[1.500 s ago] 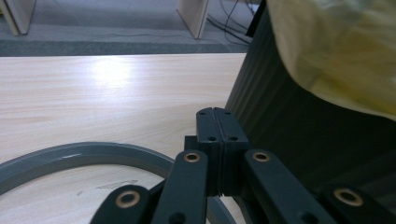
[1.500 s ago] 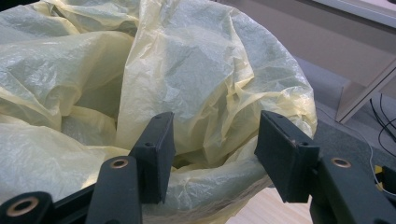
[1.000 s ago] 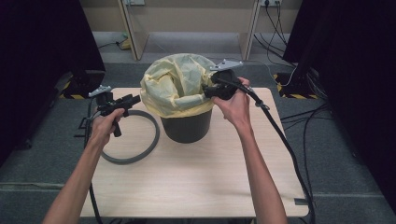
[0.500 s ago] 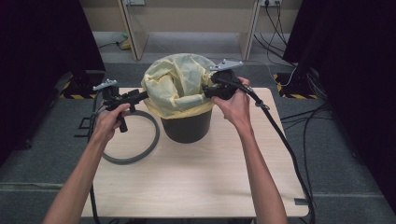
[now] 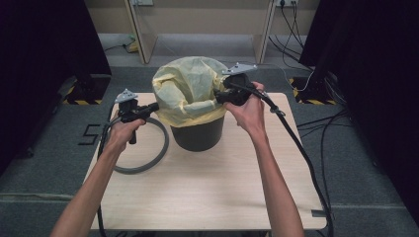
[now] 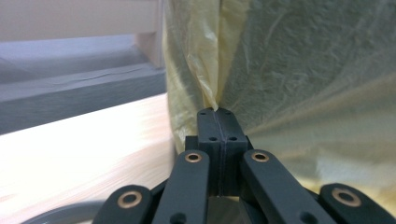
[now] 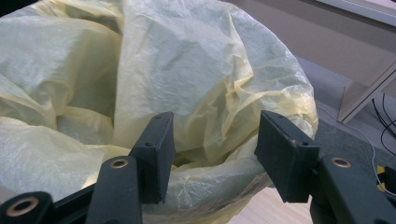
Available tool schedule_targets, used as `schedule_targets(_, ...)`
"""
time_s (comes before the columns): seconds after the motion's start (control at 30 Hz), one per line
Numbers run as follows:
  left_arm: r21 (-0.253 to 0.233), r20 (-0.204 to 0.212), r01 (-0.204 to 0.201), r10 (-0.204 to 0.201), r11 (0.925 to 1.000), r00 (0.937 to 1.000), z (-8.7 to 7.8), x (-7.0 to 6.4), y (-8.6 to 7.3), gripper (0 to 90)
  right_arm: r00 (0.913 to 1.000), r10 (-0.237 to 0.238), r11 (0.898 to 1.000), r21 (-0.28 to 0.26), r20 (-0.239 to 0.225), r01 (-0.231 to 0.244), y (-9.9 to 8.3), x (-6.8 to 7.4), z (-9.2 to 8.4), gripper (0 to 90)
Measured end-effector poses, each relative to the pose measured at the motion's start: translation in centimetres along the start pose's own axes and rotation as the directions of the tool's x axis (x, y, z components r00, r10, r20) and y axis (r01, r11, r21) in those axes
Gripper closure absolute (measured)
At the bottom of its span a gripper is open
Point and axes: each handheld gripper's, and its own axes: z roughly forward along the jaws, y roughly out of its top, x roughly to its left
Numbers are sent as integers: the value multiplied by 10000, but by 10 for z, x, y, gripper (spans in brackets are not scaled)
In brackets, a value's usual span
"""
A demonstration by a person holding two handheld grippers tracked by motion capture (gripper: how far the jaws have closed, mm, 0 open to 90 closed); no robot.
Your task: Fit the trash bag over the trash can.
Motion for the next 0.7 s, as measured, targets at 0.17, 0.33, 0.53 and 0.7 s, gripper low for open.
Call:
schedule_targets(0.17, 565, -709, -1018, 1057, 9932, 9919, 10, -4, -11, 900, 10000, 34, 10000, -4, 34, -34, 0, 0, 0, 455)
schedule_targets(0.33, 821, -889, -1243, 1315, 9888, 9873, 19, -9, -16, 900, 9999, 36, 10000, -33, 101, -36, 0, 1, -1, 450)
schedule_targets(0.53, 943, -950, -1231, 1320, 9879, 9867, 24, -11, -18, 900, 9997, 124, 9999, -101, 223, -122, -1, 0, -4, 436)
schedule_targets(0.7, 702, -761, -1063, 1116, 9918, 9908, 17, -9, -17, 887, 9983, 535, 9962, -707, 226, -518, -3, -7, -19, 436)
